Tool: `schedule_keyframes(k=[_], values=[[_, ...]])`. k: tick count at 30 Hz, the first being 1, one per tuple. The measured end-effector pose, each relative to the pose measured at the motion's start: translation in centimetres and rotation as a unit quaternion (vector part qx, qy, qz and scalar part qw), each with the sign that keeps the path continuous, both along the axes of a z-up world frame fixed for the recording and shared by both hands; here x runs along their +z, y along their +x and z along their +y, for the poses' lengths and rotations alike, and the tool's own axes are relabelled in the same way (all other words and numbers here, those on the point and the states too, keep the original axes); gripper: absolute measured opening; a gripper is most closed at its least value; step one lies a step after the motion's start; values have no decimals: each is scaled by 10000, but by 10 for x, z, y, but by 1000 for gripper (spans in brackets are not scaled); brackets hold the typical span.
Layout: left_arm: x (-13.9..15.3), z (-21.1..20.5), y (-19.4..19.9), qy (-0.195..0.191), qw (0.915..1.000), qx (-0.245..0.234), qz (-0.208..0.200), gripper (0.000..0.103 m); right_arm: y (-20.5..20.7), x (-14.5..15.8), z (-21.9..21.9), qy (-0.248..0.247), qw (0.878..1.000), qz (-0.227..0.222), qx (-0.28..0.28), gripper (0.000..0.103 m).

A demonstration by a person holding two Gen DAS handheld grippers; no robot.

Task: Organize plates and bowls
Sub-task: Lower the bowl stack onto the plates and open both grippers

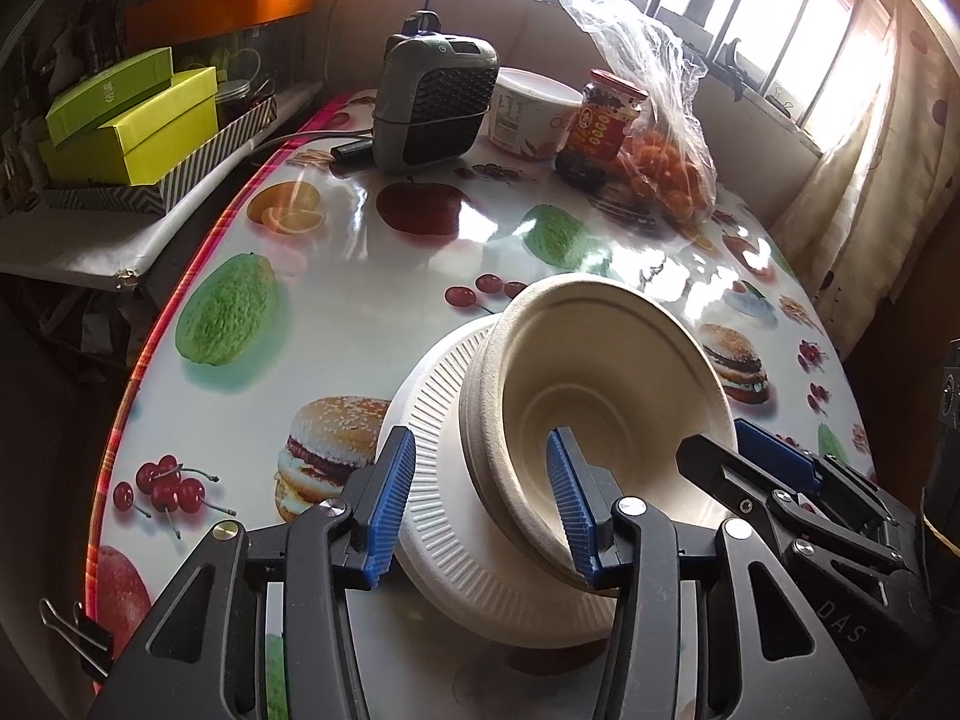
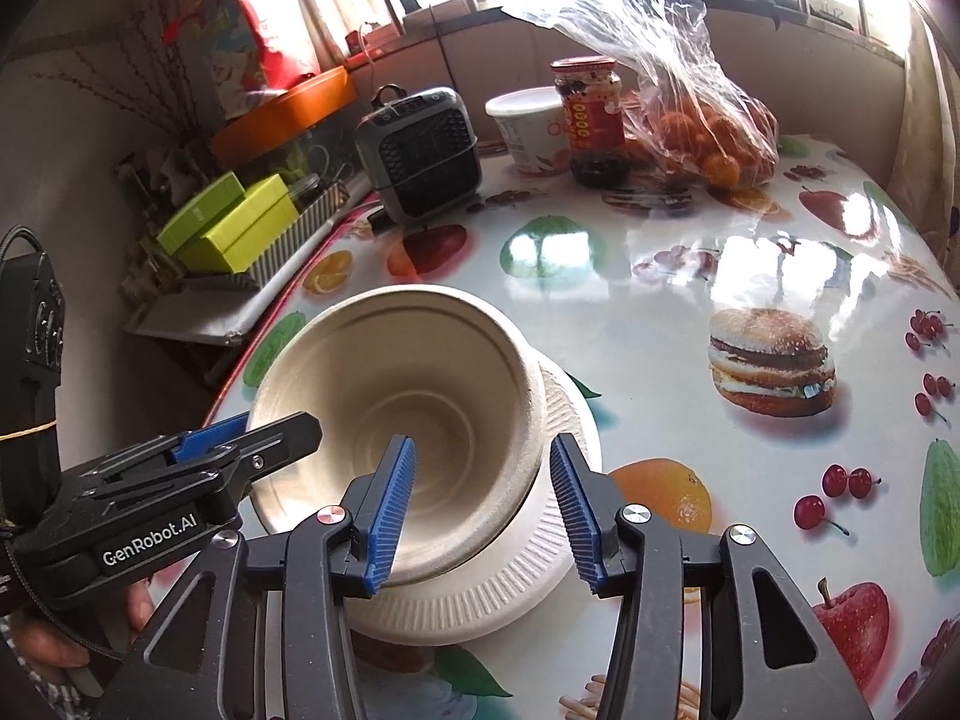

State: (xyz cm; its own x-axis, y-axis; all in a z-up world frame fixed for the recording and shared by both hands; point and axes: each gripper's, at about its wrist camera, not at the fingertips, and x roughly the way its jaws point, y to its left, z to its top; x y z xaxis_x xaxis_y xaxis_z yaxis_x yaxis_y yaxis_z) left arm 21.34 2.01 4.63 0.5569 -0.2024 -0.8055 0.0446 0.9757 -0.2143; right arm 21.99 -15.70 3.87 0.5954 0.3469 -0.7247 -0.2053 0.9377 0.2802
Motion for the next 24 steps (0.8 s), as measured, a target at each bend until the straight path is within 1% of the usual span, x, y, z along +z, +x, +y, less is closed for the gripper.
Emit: schedule_keyframes(k=[2, 10, 19, 22, 23, 24], values=[[2, 0, -2, -1, 10000, -1, -37, 51, -3, 1, 1, -1, 10000, -27, -1, 48], [10, -5, -14, 95, 9998, 1, -150, 51, -15, 10, 1, -15, 9998, -177, -44, 48], [29, -5, -40, 264, 9978, 126, -601, 52, -40, 24, -3, -130, 9982, -554, -208, 51], [32, -4, -51, 275, 9972, 174, -680, 52, -50, 27, -6, -138, 9977, -634, -219, 52], [32, -5, -55, 315, 9967, 203, -720, 53, -54, 27, -6, -162, 9973, -672, -230, 52], [32, -5, -59, 354, 9962, 206, -772, 56, -58, 28, -7, -188, 9970, -713, -238, 53]])
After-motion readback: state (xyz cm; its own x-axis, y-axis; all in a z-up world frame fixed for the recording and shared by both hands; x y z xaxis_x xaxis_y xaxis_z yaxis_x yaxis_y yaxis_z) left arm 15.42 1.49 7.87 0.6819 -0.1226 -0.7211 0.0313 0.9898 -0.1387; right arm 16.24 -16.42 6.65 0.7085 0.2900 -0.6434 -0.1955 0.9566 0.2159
